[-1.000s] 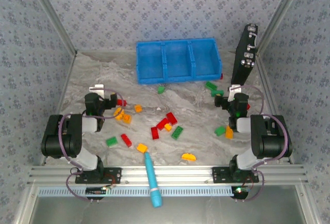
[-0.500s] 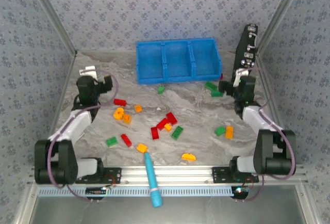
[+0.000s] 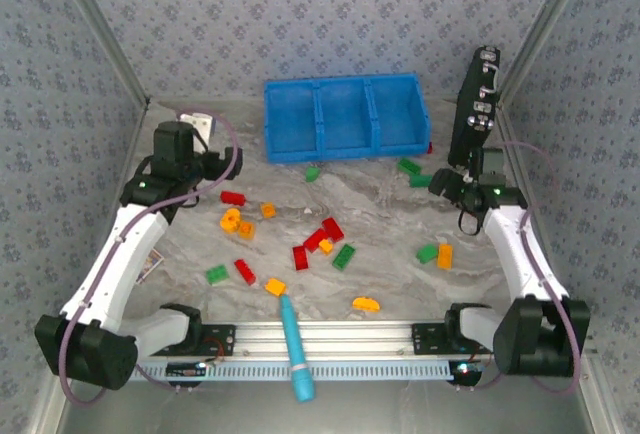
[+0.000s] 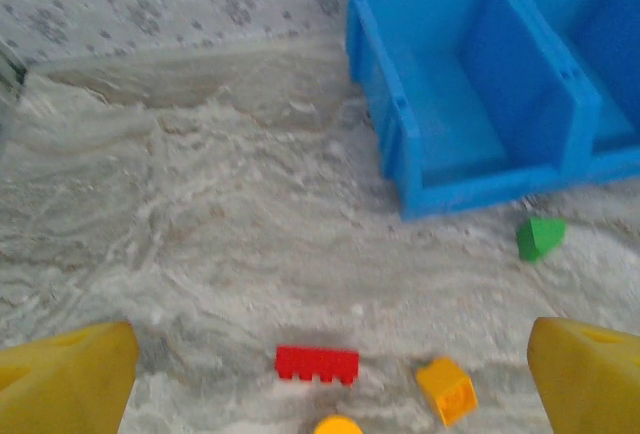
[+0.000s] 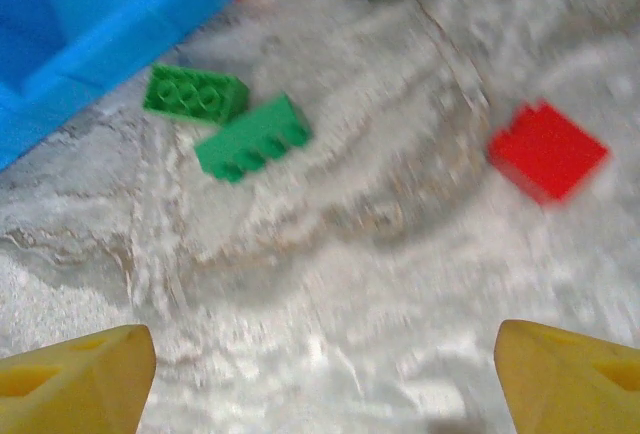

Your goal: Sort the legos into containers by color

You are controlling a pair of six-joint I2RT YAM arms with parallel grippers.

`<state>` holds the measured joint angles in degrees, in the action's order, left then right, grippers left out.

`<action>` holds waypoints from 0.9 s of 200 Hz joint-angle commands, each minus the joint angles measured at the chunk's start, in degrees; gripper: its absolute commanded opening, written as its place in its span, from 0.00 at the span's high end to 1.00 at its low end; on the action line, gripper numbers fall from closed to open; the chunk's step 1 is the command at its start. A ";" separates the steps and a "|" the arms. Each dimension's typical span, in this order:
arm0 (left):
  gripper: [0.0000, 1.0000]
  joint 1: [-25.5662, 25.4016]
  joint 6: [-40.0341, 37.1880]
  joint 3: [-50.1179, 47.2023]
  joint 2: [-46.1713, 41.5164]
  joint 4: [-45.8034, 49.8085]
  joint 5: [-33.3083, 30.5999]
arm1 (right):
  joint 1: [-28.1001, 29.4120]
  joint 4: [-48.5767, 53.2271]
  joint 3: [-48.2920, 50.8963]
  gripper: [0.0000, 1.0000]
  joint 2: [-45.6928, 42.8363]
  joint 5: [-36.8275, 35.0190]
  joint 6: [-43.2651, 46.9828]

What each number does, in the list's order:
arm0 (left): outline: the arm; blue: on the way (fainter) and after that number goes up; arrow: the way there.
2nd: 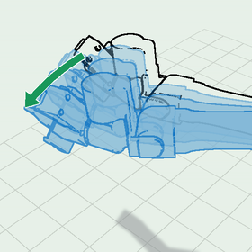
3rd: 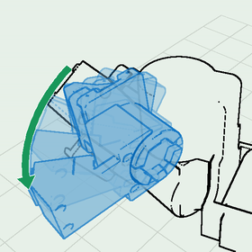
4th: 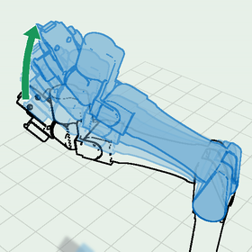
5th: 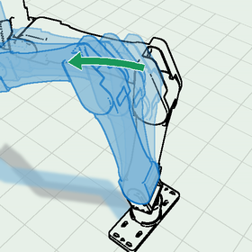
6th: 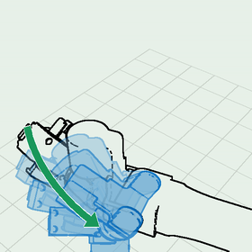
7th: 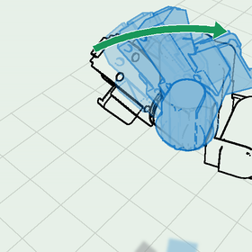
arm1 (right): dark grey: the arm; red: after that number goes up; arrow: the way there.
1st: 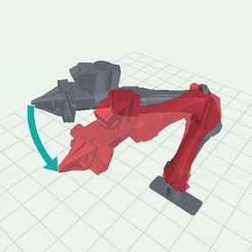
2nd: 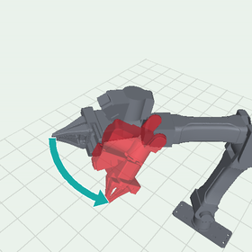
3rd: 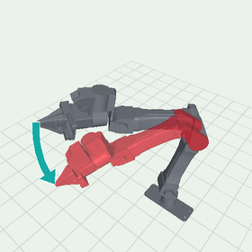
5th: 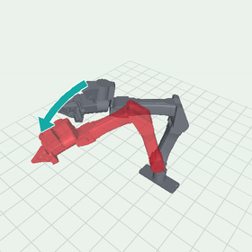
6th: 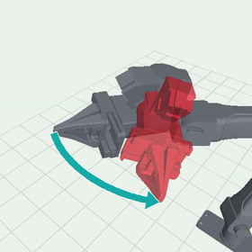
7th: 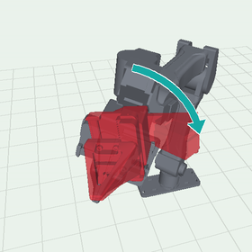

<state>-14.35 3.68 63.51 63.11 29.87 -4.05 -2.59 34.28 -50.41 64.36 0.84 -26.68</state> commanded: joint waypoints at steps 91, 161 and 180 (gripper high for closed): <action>0.00 -0.59 -2.97 -6.17 -2.03 0.67 4.49 | -14.82 0.60 5.19 0.18 3.06 -2.53 -11.29; 0.00 -0.69 -3.42 -6.38 -0.63 1.78 2.99 | -18.27 -8.43 -0.82 0.15 19.98 0.37 -7.30; 0.00 -0.77 -3.59 -6.13 -0.36 2.46 2.91 | -18.26 -9.36 -2.73 0.15 23.90 1.26 -6.98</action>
<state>-14.76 1.30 57.14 62.35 31.48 -0.86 -20.40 27.68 -50.02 84.25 0.12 -35.53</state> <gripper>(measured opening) 0.997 0.848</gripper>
